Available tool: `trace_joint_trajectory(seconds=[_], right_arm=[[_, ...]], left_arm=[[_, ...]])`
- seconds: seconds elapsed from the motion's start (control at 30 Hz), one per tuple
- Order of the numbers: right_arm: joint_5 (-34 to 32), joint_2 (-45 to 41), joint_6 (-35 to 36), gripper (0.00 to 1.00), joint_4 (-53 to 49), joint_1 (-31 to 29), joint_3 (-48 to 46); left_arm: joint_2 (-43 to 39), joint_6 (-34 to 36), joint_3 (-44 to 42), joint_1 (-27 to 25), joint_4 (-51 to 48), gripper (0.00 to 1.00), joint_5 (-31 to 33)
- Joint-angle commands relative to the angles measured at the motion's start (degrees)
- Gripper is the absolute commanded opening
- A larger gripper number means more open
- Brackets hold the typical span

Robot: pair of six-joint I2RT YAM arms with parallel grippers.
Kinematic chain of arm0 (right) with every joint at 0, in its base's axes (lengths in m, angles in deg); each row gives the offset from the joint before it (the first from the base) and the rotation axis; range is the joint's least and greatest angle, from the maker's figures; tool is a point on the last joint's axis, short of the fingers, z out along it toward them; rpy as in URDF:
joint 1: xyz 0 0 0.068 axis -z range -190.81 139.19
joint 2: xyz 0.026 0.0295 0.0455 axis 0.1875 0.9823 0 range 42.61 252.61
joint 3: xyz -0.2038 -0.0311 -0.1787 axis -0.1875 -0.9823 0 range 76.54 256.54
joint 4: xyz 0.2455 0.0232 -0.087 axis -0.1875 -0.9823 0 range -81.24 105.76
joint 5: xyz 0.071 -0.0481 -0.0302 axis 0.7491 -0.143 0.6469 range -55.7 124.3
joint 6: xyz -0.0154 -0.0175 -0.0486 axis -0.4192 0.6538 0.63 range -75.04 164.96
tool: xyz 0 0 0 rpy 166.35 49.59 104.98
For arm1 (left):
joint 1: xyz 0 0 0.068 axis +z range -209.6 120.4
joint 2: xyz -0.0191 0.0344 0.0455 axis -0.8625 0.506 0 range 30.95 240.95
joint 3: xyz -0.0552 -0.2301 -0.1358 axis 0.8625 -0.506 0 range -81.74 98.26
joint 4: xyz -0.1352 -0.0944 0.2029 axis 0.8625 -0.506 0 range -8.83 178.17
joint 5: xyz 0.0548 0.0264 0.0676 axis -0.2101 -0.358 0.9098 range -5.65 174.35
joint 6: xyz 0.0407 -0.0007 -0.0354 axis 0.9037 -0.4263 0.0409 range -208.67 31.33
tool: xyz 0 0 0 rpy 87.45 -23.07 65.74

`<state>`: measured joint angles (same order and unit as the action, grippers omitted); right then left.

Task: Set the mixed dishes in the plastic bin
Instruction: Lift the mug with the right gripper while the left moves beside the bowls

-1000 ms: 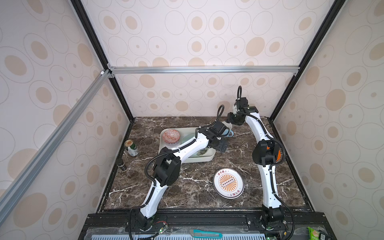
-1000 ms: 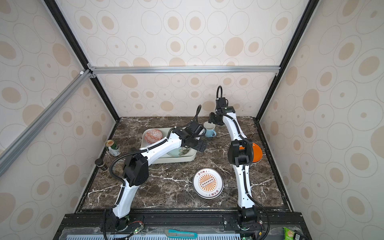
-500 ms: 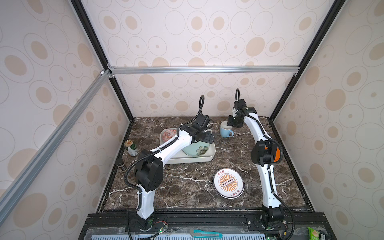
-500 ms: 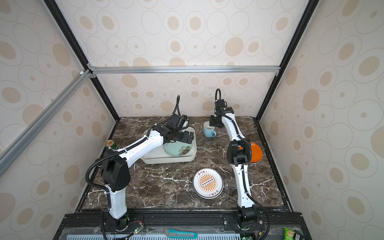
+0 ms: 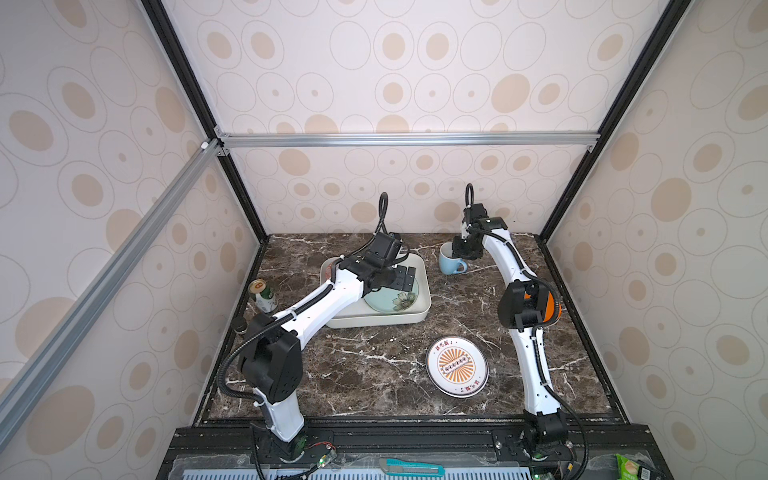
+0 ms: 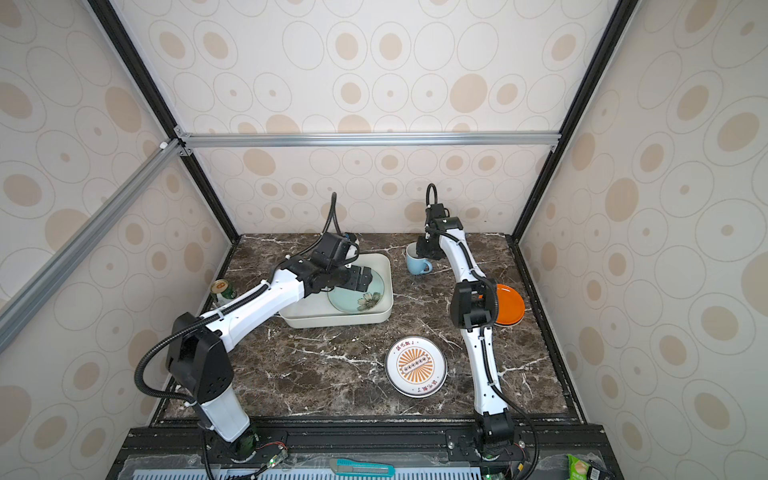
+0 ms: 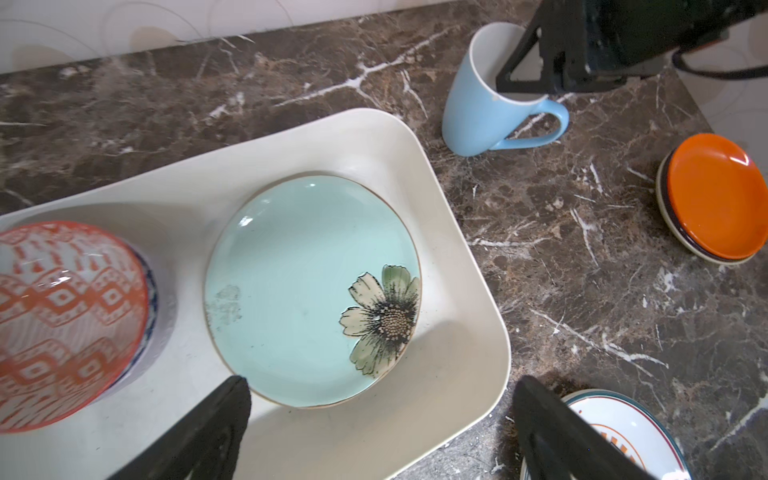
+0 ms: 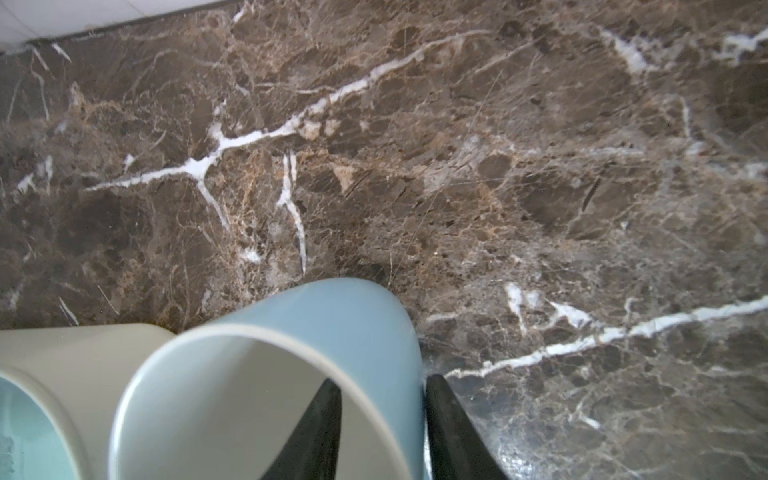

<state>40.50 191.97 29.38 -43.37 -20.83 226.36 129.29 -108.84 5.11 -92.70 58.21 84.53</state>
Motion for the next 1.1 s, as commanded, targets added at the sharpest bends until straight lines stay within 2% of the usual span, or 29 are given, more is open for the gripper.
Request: trace_joint_trajectory(seconds=[0.0,0.23,0.57,0.8,1.07], right_arm=[[0.4,1.3,0.5,0.3,-2.2,-0.7,1.4],[0.3,0.6,0.9,0.18,-3.0,-0.7,1.1],[0.1,-5.3,1.6,0.13,-3.0,-0.7,-2.5],[1.1,-12.3,2.1,0.1,-3.8,-0.9,-7.9],[1.4,-21.6,3.3,0.1,-5.4,-2.5,-14.0]], left_arm=[[-3.9,0.1,-2.3,2.5,0.2,0.99,2.4],[-11.6,-0.8,-8.7,10.6,0.0,0.99,4.2],[-19.1,-2.6,-16.6,20.6,-0.1,0.99,6.2],[-18.6,-4.4,-20.4,27.2,2.7,0.99,5.3],[-15.4,-6.0,-19.3,33.6,4.4,0.99,5.6]])
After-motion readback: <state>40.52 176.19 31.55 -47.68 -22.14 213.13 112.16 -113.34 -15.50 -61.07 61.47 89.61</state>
